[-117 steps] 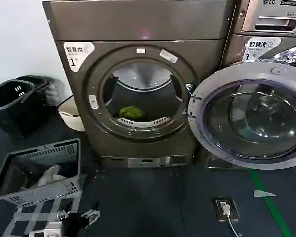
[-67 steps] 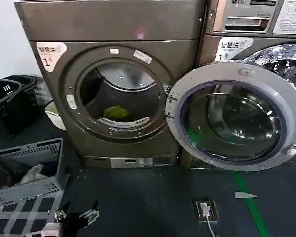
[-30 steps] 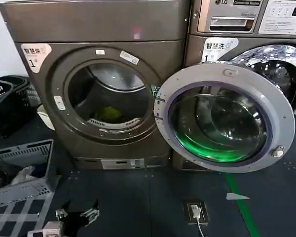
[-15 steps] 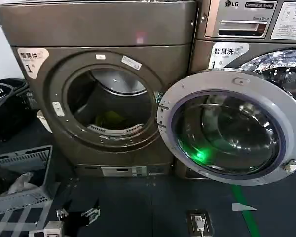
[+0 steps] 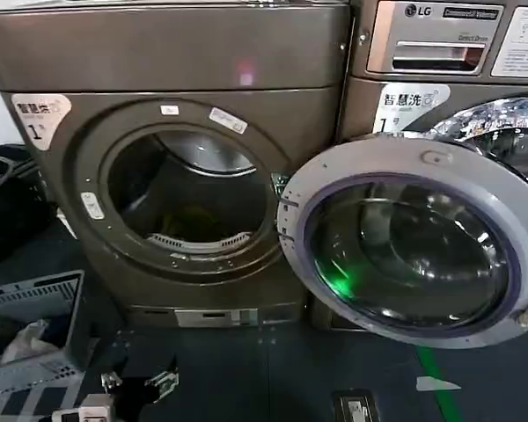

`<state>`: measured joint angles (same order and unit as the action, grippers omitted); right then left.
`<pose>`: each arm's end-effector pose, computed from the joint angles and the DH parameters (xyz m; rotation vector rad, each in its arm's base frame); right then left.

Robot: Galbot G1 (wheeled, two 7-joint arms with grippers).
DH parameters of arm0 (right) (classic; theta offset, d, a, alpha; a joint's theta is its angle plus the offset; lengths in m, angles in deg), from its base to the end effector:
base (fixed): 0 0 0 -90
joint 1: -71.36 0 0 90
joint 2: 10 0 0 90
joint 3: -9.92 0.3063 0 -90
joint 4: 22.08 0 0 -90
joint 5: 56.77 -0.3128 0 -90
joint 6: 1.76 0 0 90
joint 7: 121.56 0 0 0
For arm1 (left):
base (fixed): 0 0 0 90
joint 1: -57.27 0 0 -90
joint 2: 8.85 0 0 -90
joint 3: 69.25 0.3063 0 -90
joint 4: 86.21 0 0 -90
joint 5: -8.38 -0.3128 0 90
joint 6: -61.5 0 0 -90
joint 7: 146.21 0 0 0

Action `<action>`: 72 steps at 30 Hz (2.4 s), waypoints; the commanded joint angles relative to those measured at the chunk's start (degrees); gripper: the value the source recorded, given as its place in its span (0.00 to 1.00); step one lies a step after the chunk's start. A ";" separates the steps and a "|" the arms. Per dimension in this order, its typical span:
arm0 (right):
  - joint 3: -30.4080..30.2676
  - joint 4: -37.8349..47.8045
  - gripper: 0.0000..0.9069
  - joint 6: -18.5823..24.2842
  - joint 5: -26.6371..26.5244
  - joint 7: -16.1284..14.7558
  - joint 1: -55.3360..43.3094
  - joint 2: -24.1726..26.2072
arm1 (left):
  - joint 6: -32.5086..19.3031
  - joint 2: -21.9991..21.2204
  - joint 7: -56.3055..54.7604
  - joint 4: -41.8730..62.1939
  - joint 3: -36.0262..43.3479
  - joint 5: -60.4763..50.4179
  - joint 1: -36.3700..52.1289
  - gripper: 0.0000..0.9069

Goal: Grasp the clothes from the dryer.

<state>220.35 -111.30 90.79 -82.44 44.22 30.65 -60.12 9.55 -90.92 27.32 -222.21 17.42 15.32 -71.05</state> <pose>-0.1529 -0.4061 0.0774 1.5491 2.0059 -1.1150 0.1213 0.0237 -0.1963 0.0824 -2.6124 -0.0920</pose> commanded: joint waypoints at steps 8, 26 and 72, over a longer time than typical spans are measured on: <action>-0.08 0.09 1.00 0.49 -0.01 -0.07 0.04 -0.07 | 0.01 0.11 -0.01 -0.12 0.03 -0.14 -0.20 1.00; -0.12 -0.04 1.00 0.76 0.50 0.62 0.36 -0.54 | -0.11 0.11 0.13 -0.75 0.12 -0.18 -0.19 1.00; 2.31 -3.37 1.00 -0.76 0.97 1.82 6.75 -4.14 | -3.74 5.86 1.58 30.02 8.75 6.94 43.77 1.00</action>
<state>222.33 -114.33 89.95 -81.43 46.05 37.07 -64.12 6.55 -85.04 28.94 -204.27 23.71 21.67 -39.50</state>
